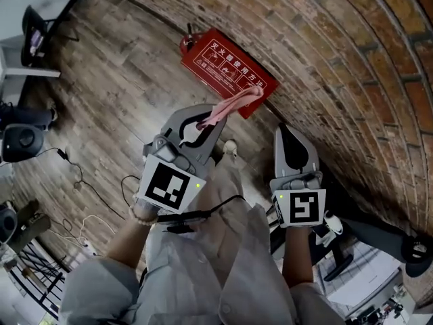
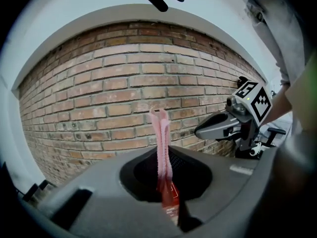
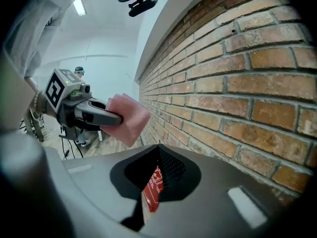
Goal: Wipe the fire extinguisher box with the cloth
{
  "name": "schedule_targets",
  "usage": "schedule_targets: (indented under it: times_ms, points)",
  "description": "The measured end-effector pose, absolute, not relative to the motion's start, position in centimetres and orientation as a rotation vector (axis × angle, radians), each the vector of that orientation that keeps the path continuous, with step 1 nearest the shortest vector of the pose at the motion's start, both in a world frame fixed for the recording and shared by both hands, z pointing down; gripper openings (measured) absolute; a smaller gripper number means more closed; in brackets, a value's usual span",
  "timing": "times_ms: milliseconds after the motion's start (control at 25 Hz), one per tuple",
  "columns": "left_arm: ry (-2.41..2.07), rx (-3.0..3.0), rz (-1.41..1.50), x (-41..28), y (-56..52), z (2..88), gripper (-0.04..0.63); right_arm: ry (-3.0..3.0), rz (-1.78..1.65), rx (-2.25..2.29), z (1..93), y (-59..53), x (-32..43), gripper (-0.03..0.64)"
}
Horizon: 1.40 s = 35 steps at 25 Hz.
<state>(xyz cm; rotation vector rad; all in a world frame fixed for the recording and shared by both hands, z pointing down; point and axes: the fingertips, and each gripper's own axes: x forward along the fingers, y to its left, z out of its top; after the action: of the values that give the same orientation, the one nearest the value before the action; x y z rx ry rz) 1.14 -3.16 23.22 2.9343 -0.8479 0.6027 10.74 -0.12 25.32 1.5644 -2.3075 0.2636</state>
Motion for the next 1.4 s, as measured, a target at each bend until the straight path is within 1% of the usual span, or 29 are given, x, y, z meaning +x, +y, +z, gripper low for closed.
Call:
schedule_targets:
  times_ms: [560, 1040, 1400]
  points:
    - [-0.561, 2.94, 0.583, 8.0, -5.9, 32.0, 0.011, -2.194, 0.332, 1.66, 32.2, -0.5, 14.0, 0.005]
    - [-0.336, 2.893, 0.722, 13.6, -5.5, 41.2, 0.011, -2.156, 0.375, 1.721, 36.0, -0.7, 15.4, 0.005]
    - [-0.28, 2.807, 0.826, 16.4, -7.0, 47.8, 0.011, -2.148, 0.403, 1.722, 37.9, -0.7, 16.5, 0.005]
